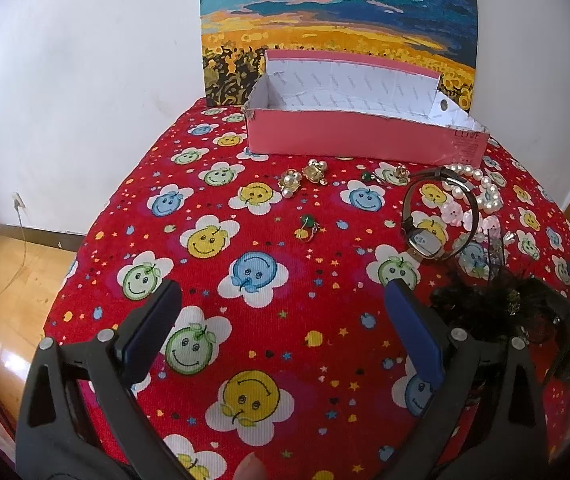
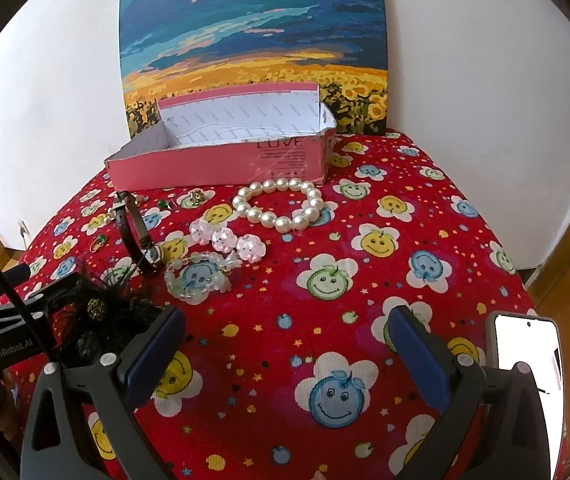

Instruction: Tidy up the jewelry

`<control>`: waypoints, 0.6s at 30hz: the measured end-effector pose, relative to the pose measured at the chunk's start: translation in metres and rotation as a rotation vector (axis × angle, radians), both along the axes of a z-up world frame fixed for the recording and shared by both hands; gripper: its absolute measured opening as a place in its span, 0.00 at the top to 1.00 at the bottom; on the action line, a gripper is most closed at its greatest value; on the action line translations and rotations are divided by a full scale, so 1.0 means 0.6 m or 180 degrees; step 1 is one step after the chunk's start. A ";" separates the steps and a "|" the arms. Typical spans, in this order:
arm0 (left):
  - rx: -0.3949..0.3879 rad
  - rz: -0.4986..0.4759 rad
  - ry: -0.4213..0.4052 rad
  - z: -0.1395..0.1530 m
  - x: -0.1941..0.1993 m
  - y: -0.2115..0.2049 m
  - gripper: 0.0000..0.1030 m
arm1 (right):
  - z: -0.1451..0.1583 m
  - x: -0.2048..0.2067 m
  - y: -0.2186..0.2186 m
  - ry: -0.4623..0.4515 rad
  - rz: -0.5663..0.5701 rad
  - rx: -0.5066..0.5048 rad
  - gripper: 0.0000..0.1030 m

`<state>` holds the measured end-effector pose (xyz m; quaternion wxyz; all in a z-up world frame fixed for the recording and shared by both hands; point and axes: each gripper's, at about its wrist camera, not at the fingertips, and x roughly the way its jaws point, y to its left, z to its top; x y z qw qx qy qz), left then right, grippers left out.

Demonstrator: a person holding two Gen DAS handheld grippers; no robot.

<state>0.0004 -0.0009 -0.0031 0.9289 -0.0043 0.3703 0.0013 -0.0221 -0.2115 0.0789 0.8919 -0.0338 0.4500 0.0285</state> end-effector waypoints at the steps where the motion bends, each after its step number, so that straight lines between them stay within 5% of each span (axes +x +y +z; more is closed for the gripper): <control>1: -0.0006 -0.0003 0.0004 -0.001 0.000 0.000 0.08 | 0.000 0.001 0.000 0.0006 0.0003 0.0008 0.00; 18: -0.0065 0.0081 0.0097 -0.009 0.005 0.007 0.08 | -0.005 0.002 -0.004 0.0032 -0.0031 0.0077 0.00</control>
